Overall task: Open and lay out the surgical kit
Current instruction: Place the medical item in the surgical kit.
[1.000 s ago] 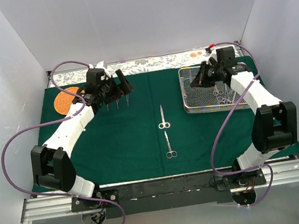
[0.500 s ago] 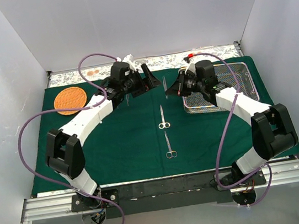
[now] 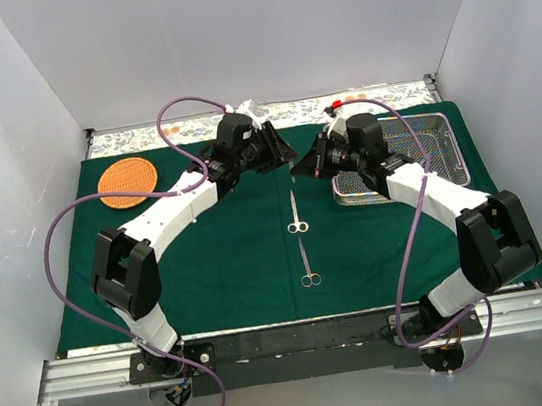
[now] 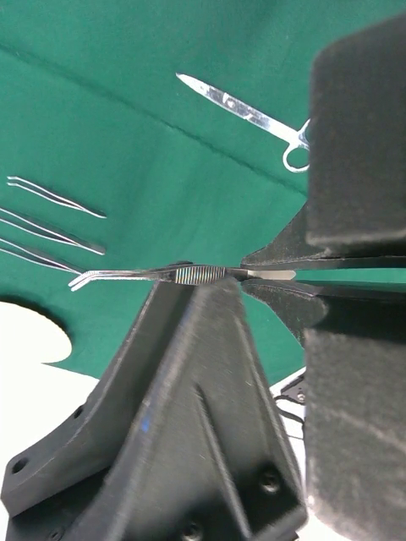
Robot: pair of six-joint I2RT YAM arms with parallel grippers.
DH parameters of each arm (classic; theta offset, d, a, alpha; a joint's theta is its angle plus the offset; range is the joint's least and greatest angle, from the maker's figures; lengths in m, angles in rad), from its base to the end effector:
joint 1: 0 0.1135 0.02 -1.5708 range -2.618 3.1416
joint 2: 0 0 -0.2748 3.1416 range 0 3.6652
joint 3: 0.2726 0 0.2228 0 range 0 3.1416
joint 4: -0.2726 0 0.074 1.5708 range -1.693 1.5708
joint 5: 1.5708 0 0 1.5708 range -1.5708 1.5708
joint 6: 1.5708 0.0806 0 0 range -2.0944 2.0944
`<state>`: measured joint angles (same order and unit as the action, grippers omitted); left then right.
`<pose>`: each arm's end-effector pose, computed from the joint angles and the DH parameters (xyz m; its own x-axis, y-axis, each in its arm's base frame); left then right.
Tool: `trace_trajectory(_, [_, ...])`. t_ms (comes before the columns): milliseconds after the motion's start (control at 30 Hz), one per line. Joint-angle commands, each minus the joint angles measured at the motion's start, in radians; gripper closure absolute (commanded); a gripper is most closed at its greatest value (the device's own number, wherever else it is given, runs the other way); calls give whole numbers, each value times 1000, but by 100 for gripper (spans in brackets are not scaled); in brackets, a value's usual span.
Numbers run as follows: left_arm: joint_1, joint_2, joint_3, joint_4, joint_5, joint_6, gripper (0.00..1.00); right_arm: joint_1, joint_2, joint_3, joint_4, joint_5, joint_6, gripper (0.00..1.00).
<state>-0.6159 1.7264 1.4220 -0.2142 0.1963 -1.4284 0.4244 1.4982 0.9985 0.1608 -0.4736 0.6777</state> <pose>0.3323 -0.2544 0.3020 -0.7552 -0.6550 -0.0276 -0.3005 0.3832 -0.8734 0.3080 0.1795 0.2890 -0.7115 0.2908 -0.6396 -0.4009 0.5796 0.7095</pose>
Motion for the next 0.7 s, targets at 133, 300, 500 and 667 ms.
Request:
trace_trajectory(133, [-10, -22, 18, -7, -31, -12, 88, 22, -36, -11, 48, 12, -10, 99])
trace_trajectory(300, [-10, -36, 8, -14, -46, -1, 100, 24, -38, -12, 45, 10, -20, 99])
trace_trajectory(500, [-10, -44, -15, -14, -67, 67, 100, 25, -53, -15, 22, 3, -58, 68])
trace_trajectory(667, [-7, -11, 29, -63, -149, 213, 100, 24, -108, -12, -93, 101, -173, 32])
